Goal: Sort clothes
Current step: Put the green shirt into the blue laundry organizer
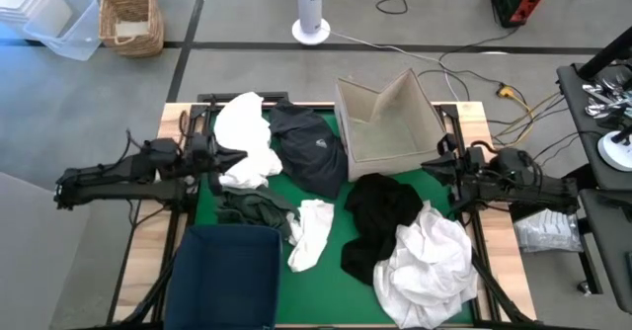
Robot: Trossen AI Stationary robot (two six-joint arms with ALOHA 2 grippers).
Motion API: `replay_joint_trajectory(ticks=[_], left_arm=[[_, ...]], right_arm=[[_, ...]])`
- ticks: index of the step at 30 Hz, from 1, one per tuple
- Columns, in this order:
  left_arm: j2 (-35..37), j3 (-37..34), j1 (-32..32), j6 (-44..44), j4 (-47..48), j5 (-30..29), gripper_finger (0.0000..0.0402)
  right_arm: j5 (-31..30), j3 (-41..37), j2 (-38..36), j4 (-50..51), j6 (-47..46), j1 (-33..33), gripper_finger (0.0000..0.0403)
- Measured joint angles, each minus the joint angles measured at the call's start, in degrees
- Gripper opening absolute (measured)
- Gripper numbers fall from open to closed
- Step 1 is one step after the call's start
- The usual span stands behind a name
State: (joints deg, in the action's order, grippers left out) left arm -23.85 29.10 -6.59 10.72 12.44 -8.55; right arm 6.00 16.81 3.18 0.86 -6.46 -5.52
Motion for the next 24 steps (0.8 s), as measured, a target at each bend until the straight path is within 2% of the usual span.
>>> replay_joint_trajectory(ticks=[4, 10, 19, 24], left_arm=[[-4.5, 5.1, 0.0, 0.2, 9.3, -1.1, 0.0], [-10.1, 9.8, 0.0, 2.5, 18.5, -4.5, 0.0], [-15.8, 11.8, 0.0, 2.2, 21.6, -4.5, 0.0], [-17.3, 11.8, 0.0, 2.2, 22.1, -4.4, 0.0]], right_arm=[[-0.1, 3.3, 0.0, 3.8, 0.0, 0.0, 0.0034], [-0.2, 6.3, 0.3, 6.2, -0.4, 0.0, 0.0034], [-2.2, 7.3, 3.3, 6.2, -1.0, 0.0, 0.0034], [-2.2, 8.1, 4.9, 6.2, 1.7, 0.0, 0.0034]])
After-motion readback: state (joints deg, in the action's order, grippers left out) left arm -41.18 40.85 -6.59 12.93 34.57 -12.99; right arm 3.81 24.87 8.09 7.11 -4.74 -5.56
